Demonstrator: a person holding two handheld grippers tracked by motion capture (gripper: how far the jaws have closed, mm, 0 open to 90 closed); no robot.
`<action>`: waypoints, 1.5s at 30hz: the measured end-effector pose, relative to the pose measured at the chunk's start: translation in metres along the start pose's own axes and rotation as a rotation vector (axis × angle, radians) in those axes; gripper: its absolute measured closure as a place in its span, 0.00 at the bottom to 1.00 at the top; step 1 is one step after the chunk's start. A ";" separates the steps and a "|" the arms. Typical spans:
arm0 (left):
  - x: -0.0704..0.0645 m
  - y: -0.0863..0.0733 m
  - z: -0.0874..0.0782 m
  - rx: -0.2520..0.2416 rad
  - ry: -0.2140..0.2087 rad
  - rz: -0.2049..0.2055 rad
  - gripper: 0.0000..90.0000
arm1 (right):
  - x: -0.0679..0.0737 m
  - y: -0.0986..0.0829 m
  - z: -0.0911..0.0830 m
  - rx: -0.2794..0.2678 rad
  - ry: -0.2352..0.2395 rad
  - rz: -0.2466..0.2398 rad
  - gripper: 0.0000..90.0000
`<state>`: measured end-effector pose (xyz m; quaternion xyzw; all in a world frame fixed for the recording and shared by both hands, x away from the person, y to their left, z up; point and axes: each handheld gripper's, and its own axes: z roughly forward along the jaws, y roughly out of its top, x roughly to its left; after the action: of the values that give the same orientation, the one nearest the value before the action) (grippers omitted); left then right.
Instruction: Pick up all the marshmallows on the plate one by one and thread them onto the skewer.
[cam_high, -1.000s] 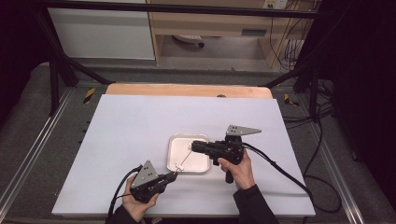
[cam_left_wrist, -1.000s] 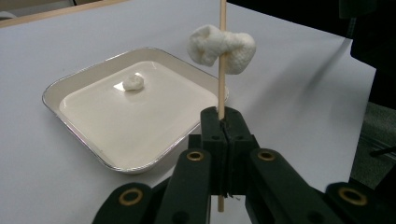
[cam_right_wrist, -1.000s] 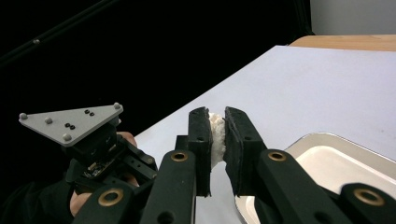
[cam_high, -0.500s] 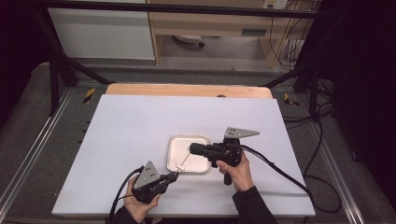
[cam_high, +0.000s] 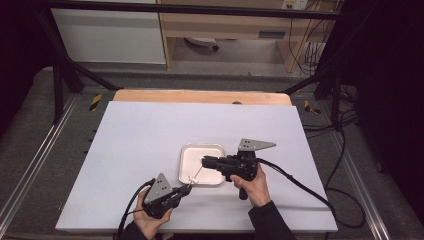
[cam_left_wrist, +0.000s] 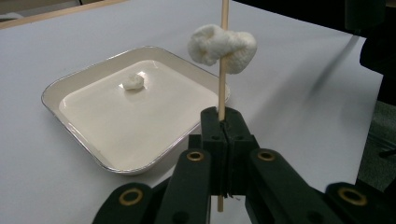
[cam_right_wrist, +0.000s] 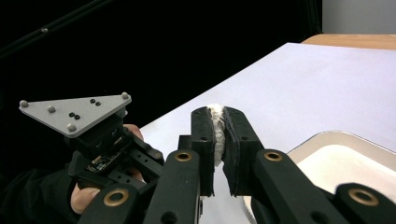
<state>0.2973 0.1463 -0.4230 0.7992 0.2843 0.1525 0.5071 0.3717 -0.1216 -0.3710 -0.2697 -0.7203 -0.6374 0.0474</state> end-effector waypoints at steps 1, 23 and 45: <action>0.000 0.000 0.000 -0.002 0.002 0.000 0.98 | 0.000 0.000 0.000 -0.002 0.003 0.002 0.93; -0.002 0.000 0.001 0.002 -0.002 0.005 0.98 | 0.003 -0.006 0.003 0.006 0.018 -0.015 0.93; 0.000 0.007 0.000 0.003 -0.009 -0.010 0.98 | 0.004 -0.024 0.022 0.100 0.024 -0.013 0.88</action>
<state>0.2995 0.1440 -0.4169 0.7991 0.2864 0.1460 0.5081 0.3641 -0.1006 -0.3949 -0.2548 -0.7523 -0.6041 0.0653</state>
